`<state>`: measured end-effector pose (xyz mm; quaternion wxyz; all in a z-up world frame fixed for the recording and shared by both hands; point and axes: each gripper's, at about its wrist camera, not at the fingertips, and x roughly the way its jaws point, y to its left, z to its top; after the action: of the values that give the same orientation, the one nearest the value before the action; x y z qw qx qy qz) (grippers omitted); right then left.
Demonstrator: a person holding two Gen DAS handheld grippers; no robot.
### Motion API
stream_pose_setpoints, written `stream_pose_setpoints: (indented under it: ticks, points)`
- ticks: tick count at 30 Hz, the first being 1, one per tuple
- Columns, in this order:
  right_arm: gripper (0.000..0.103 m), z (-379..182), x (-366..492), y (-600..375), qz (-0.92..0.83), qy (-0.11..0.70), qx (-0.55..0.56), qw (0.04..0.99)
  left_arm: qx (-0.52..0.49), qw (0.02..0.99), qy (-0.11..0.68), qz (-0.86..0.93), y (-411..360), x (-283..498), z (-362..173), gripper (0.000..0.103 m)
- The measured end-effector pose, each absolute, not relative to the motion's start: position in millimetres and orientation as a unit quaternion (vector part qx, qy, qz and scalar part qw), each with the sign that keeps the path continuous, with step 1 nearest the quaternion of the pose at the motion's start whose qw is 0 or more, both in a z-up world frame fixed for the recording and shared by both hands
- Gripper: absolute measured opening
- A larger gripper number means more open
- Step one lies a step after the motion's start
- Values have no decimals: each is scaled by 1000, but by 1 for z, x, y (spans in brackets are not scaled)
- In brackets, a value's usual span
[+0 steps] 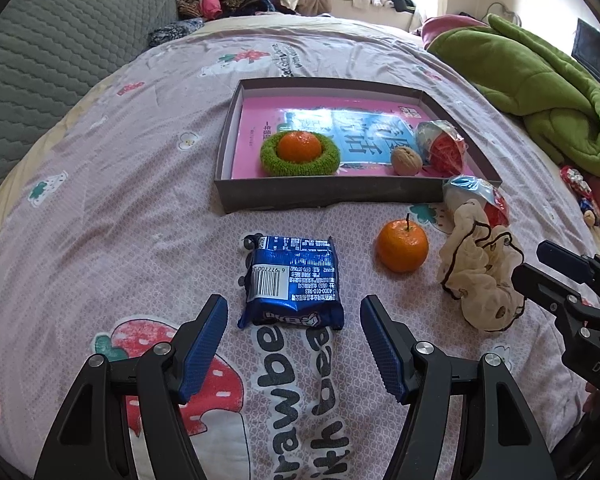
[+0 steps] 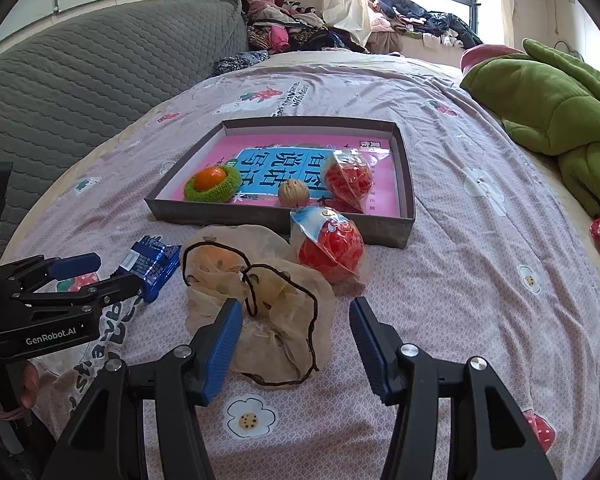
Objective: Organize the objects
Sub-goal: 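Approach the blue snack packet with the left gripper while the right gripper approaches the beige scrunchie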
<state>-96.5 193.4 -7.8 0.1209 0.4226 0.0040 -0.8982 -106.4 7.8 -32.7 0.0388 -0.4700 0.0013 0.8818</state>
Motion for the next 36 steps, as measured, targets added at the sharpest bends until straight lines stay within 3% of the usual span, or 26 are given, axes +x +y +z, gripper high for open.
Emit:
stream_pose_setpoints:
  ticks: [26,31,36]
  points:
    - [55,-41,-112,189,-890,-19,439,123,-483,35,-17,875,3,-138,-64,71]
    - [36,-43,-109,182,-891,0,434,134,-480,31,-17,877,5,-142,-71,71]
    - [24,-44,-107,176,-892,14,428,143,-473,33,-14,880,7,-143,-72,70]
